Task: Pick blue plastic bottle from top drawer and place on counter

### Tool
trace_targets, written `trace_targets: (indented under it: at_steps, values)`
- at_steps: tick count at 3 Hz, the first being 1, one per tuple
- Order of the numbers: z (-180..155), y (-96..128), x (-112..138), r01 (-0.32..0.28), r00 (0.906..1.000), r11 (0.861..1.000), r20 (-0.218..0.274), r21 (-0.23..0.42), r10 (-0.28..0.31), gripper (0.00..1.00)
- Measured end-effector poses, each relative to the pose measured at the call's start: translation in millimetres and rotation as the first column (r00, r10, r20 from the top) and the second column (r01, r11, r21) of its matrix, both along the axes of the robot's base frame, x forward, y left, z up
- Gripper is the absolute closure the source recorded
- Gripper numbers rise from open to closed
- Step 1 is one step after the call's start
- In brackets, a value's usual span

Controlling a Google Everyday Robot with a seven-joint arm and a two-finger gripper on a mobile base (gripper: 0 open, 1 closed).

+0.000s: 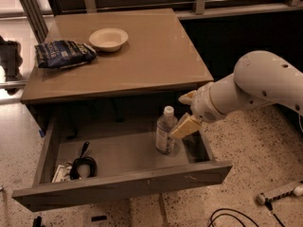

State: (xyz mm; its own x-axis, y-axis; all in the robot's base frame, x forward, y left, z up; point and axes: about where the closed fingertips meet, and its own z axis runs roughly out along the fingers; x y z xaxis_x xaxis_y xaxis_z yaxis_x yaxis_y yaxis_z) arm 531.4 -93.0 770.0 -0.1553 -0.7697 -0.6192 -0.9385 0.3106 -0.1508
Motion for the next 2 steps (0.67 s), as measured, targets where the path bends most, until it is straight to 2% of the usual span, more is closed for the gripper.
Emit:
trace_targets:
  at_steps: [2]
  values:
    - [-26, 31, 1, -0.056, 0.9977, 0.998, -0.035, 0.041, 0.058, 0.25]
